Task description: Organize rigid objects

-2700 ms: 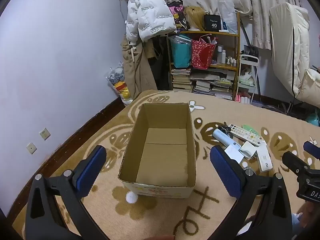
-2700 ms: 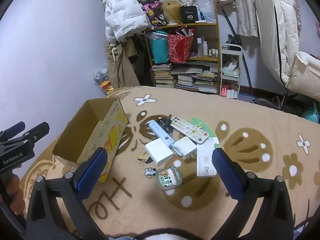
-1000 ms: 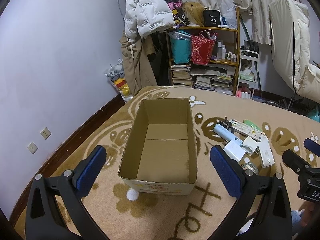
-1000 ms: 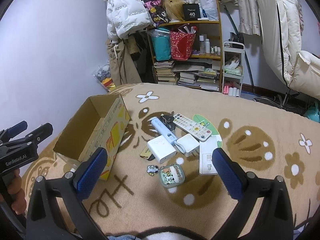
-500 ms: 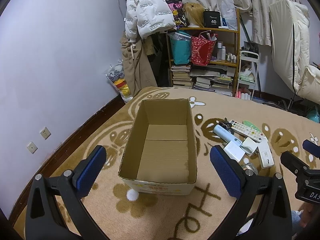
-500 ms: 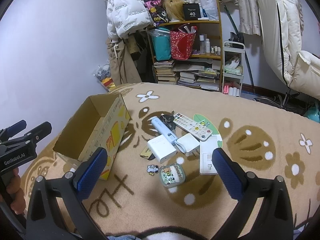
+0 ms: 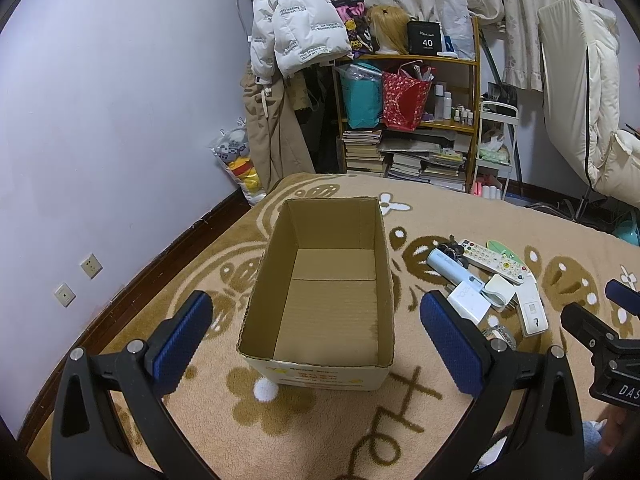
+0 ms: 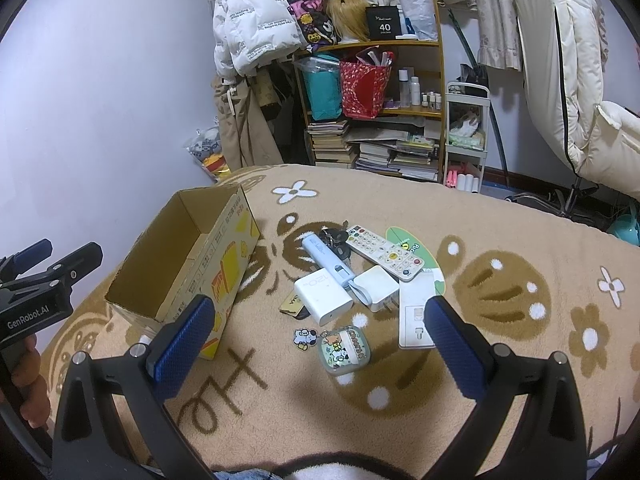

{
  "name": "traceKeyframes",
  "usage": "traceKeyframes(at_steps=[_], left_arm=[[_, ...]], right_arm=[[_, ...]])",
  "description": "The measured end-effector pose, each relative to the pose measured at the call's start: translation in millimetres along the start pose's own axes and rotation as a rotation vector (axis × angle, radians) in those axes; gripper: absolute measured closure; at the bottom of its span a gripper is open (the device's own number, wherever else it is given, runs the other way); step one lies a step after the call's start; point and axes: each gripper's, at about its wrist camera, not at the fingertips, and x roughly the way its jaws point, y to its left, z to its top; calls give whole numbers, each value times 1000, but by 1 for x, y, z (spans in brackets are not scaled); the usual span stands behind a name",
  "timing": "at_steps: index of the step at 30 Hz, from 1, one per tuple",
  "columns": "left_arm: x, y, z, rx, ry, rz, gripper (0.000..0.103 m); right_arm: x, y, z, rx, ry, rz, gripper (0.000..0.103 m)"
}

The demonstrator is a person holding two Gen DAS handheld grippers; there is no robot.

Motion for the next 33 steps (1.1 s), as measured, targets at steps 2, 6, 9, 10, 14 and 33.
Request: traceKeyframes(at_steps=[2, 6, 9, 10, 14, 33], left_arm=[[0, 0, 0, 0, 0, 0, 0], [1, 1, 0, 1, 2, 0, 0], [1, 0, 0, 1, 2, 1, 0], [1, 1, -1, 1, 2, 1, 0], [1, 0, -1, 2, 3, 2, 0], [4, -1, 0, -3, 26, 7, 0]], right_arm=[[-1, 0, 1, 0, 0, -2, 0], [3, 0, -2, 1, 1, -2, 0], [3, 0, -2, 0, 1, -1, 0], [2, 0, -2, -2, 1, -2, 0], [2, 0, -2, 0, 2, -3, 0], [6, -1, -8, -7, 8, -5, 0]])
